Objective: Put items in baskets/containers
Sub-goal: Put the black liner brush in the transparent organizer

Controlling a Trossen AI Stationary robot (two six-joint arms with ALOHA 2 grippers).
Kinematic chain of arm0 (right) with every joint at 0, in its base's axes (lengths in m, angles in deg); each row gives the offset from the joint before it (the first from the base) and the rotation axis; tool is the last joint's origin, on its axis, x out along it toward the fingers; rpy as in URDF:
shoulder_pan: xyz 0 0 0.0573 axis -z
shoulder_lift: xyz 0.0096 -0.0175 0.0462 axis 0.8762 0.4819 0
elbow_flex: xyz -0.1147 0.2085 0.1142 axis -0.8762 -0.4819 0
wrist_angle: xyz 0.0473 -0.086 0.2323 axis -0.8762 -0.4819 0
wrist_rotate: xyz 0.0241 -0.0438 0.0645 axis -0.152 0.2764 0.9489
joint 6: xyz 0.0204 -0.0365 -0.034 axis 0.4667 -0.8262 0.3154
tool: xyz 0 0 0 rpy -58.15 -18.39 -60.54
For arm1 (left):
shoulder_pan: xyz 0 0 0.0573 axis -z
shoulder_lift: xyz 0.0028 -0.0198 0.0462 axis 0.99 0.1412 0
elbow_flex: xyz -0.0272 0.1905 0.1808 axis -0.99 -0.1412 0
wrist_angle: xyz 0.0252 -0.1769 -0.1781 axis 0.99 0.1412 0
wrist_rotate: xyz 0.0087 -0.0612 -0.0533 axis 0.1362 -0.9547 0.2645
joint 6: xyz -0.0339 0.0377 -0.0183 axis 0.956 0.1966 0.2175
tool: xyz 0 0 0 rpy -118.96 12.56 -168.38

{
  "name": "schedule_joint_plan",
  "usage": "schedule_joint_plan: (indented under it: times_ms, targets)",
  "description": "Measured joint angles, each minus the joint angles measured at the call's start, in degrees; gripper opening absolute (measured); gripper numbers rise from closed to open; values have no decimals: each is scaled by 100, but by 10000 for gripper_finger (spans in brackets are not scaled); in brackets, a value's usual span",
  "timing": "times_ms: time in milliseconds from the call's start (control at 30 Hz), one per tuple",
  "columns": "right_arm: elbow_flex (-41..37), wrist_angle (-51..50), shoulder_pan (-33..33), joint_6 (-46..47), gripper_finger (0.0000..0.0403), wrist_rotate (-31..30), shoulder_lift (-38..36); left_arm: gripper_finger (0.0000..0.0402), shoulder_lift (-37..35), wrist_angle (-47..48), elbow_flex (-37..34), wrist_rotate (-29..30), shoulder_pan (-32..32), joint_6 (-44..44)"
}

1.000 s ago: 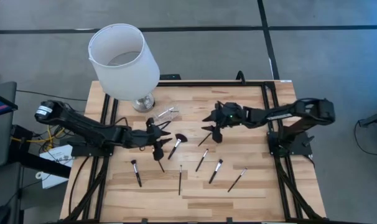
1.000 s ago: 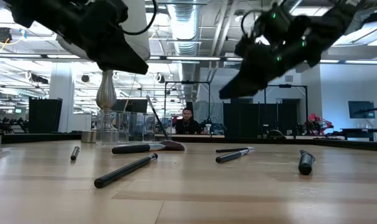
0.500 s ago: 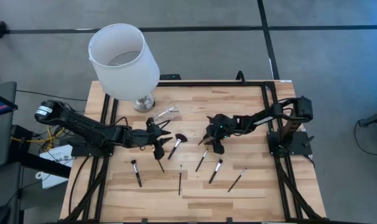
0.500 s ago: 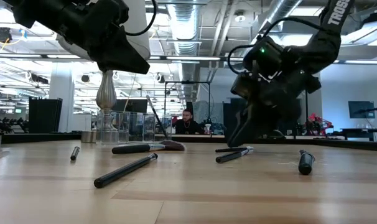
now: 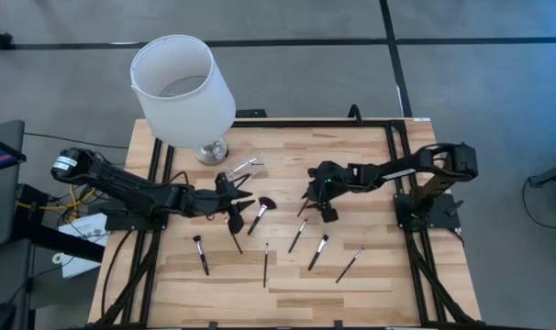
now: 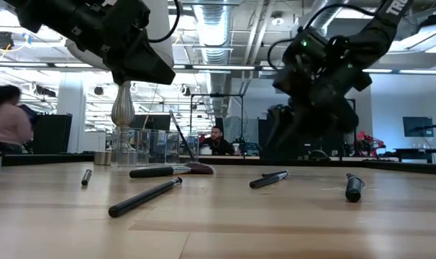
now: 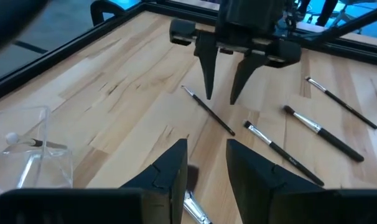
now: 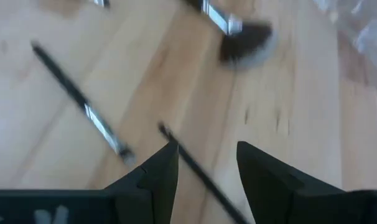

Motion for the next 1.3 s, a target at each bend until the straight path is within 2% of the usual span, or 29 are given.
schedule_joint_plan:
  times_ms: [100, 233, 333, 400, 533, 733, 933, 1067, 1167, 1300]
  targets:
    - [1, -142, 172, -103, 154, 7, 74, 108, 0, -4, 0, 0, -49, 0]
    - [-2, -20, 395, -117, 154, 28, 518, 108, 0, -5, 2, 0, -136, 1]
    - [17, 211, 498, -146, 152, 268, 917, 108, 0, -7, 2, 0, -149, 1]
    - [42, 416, 555, -326, 145, 672, 1184, 108, 0, -10, 2, 0, -147, -1]
    - [43, 909, 624, -417, 102, 1215, 1498, 108, 0, -11, 2, 0, -147, -1]
    - [12, 1231, 532, -305, 12, 1203, 1552, 108, 0, -53, 2, -211, -139, 2]
    - [-2, 1374, 383, -244, 35, 938, 1555, 108, 0, -73, 2, -515, -120, 1]
    - [-13, 1681, 283, 220, 34, 845, 1580, 108, 0, -88, 2, -540, -119, 1]
    - [-24, 2021, 215, 902, 32, 792, 1604, 108, 0, -88, 2, -540, -120, 1]
    - [-21, 2182, 109, 1429, 49, 478, 1613, 108, 0, -88, 2, -540, -120, 1]
